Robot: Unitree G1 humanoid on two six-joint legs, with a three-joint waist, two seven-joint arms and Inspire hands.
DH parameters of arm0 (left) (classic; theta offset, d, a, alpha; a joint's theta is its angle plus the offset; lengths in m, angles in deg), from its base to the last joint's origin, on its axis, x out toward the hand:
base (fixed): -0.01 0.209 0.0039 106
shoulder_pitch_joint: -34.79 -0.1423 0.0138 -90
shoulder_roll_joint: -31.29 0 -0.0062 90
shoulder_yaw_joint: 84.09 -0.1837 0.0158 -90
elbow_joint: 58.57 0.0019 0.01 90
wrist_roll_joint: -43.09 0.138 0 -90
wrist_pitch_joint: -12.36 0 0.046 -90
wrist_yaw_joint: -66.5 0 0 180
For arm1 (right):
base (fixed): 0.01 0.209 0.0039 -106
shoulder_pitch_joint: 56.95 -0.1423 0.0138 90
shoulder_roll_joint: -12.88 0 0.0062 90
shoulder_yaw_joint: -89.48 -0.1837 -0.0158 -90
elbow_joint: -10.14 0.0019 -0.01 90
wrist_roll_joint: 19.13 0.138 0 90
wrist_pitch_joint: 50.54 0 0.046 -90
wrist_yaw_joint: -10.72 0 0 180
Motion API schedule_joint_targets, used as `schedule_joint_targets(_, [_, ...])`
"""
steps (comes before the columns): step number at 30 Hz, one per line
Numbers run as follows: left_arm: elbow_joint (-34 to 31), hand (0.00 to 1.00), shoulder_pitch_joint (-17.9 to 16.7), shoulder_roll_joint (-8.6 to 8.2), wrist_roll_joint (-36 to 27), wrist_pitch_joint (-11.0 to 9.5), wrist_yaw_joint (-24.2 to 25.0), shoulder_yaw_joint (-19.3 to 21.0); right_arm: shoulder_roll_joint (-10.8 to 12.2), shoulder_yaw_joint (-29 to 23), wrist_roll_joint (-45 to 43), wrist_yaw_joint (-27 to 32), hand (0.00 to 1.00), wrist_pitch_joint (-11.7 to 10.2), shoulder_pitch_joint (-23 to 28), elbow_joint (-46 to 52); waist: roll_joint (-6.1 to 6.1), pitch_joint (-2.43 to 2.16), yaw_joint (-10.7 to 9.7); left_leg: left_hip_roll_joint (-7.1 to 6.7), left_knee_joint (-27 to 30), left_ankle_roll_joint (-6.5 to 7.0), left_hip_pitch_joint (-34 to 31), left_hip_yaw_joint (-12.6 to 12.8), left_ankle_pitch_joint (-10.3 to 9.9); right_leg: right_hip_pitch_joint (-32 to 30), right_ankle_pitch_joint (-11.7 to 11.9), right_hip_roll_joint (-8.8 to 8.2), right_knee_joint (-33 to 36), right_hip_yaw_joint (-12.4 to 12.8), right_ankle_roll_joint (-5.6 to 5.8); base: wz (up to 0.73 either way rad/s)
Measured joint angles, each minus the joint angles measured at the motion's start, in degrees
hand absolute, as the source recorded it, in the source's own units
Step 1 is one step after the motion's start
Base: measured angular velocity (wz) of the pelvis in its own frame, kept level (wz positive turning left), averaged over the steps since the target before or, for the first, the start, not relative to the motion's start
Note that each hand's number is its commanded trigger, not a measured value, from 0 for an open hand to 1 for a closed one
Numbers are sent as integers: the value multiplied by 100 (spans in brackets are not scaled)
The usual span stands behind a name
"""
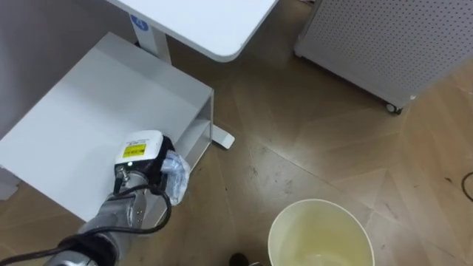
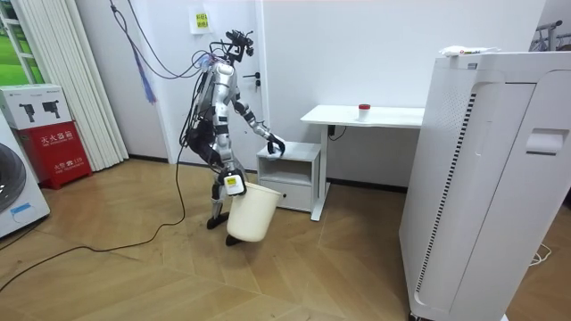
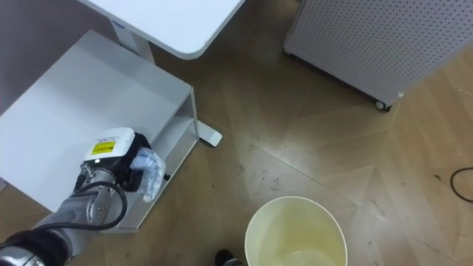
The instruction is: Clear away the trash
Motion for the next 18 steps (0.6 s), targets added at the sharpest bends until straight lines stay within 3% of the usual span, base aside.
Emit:
schedule_joint_targets(5, [-5,100,-149,0,-106,-33,36,101,2,5,199,68,100,-44,-15,2,-2,-2,60,-8,8,1,-15,-12,0,-2,9,-7,-8,-12,1,0])
schedule_joint_targets(8, [-23,100,-278,-89,-231,-75,151,219,74,21,205,207,100,-120,-2,109,-3,-2,104,-6,4,2,-47,-18,1,-15,15,-11,-17,-9,4,0])
schedule_joint_targets(16, [-387,100,-462,-537,-1066,-574,366,271,477,108,75,281,100,-607,-319,175,-8,-13,183,-105,-36,17,-39,-136,14,48,20,-137,-51,-156,4,5])
schedule_joint_targets(18, [-794,100,-718,-801,-1336,-700,447,118,601,296,49,262,100,-685,-393,185,-6,-24,189,-121,-90,38,51,-159,34,190,34,-150,-141,-204,29,12])
